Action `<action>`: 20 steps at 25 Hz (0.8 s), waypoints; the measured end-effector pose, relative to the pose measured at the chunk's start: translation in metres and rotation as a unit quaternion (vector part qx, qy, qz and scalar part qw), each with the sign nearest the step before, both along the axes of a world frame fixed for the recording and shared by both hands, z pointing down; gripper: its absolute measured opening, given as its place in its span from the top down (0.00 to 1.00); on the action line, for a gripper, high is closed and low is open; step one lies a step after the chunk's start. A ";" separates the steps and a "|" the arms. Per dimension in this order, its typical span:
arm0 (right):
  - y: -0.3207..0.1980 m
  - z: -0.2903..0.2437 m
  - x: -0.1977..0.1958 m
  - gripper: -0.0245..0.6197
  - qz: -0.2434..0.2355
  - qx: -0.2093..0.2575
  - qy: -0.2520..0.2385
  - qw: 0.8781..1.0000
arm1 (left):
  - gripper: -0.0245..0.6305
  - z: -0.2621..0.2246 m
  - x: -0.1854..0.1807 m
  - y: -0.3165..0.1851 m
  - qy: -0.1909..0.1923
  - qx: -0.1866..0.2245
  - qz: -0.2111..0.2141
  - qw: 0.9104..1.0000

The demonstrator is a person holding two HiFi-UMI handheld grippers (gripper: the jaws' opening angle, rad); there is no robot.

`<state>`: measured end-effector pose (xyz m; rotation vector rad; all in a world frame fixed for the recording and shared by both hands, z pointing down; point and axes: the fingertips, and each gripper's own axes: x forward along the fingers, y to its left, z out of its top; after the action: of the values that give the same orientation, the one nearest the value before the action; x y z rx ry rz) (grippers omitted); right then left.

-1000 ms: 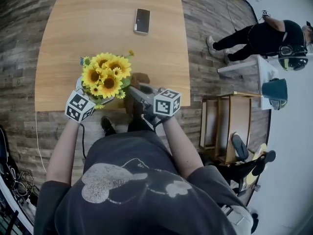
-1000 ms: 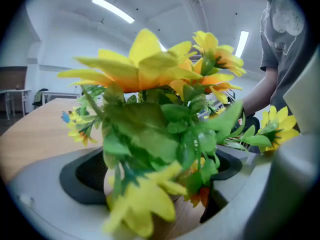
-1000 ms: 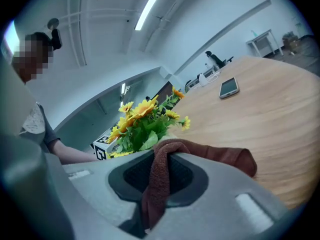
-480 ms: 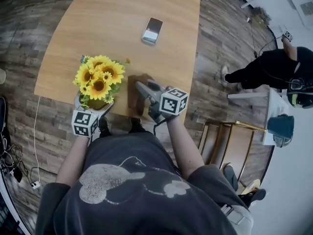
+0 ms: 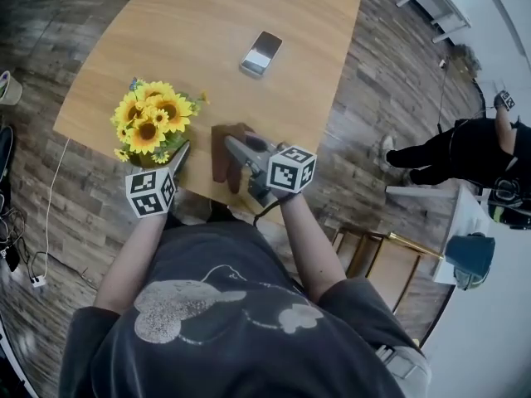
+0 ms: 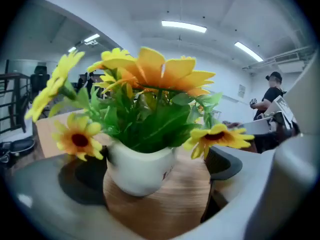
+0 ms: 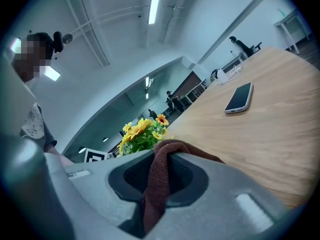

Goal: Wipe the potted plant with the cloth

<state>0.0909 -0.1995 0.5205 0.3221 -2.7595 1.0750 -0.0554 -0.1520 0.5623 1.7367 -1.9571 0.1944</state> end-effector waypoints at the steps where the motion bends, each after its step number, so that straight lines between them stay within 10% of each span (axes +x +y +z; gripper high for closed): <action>1: 0.002 0.000 0.000 0.89 -0.010 0.002 0.001 1.000 | 0.00 0.000 -0.001 -0.004 -0.006 0.001 -0.014 1.000; 11: 0.010 0.002 0.003 0.89 -0.055 0.006 0.002 0.998 | 0.00 0.003 -0.016 -0.028 -0.079 0.015 -0.093 0.992; 20: 0.008 0.005 0.007 0.89 -0.062 -0.007 0.001 0.998 | 0.07 0.003 -0.023 -0.041 -0.106 0.018 -0.071 0.992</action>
<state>0.0976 -0.1915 0.5260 0.1466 -2.7271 1.0621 -0.0788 -0.1928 0.5649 1.6468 -2.2400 0.3051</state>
